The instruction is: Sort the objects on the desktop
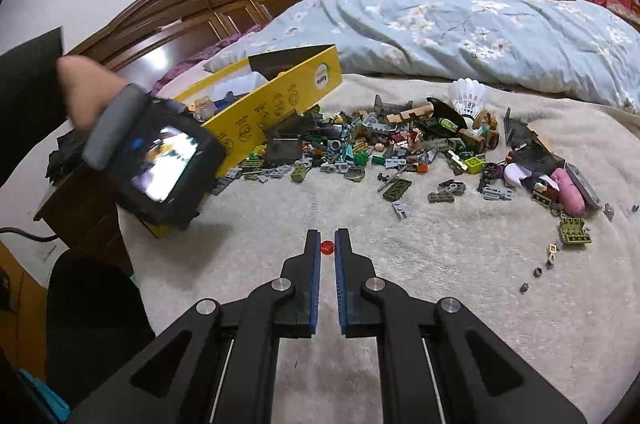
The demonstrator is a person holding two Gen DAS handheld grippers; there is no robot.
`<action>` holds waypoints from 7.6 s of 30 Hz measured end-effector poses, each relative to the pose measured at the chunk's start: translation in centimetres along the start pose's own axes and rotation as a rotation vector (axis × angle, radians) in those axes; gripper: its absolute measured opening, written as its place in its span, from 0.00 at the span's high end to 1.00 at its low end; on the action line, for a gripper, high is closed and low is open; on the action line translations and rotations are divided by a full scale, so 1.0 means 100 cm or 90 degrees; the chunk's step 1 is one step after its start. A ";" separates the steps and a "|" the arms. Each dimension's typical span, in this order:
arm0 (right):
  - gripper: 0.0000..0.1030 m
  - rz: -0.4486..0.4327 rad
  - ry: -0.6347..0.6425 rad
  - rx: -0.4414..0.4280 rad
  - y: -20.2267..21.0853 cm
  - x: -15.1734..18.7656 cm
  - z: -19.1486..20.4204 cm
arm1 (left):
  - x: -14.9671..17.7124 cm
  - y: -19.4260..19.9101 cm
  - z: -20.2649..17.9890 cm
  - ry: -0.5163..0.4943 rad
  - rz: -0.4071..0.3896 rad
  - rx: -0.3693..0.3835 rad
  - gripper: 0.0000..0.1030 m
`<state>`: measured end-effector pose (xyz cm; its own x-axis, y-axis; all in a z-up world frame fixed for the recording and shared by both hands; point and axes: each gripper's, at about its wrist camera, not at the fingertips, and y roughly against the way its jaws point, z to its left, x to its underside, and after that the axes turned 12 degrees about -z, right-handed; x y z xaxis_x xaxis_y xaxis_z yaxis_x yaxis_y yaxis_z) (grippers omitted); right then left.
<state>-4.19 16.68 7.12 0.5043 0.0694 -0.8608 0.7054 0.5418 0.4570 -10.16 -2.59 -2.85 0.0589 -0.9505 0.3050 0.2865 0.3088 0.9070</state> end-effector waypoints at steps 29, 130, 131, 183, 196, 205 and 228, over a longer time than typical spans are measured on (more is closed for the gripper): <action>0.94 0.000 -0.017 0.025 0.001 0.003 -0.020 | -0.019 0.103 0.064 0.231 -0.280 0.085 0.69; 0.94 -0.124 0.065 0.213 -0.033 -0.002 0.119 | 0.085 0.107 -0.073 0.971 -0.762 -0.280 0.69; 0.94 -0.126 0.067 0.212 -0.032 -0.002 0.121 | 0.086 0.108 -0.074 0.967 -0.761 -0.290 0.69; 0.85 -0.141 0.162 -0.046 -0.174 -0.019 0.222 | 0.209 0.043 -0.074 1.129 -0.531 -0.510 0.73; 0.68 -0.274 0.221 0.062 -0.111 -0.029 0.248 | 0.219 0.084 -0.099 1.121 -0.623 -0.597 0.73; 0.44 -0.356 0.212 0.180 -0.079 -0.033 0.247 | 0.208 0.104 -0.099 1.137 -0.625 -0.592 0.73; 0.45 -0.349 0.122 0.263 -0.021 -0.029 0.166 | 0.131 0.126 -0.083 1.061 -0.727 -0.524 0.72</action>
<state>1.13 1.47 12.33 -0.0471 0.0438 -0.9979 0.9825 0.1823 -0.0383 2.14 -11.39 10.15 0.0273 0.0487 -0.9984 0.9946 0.0983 0.0320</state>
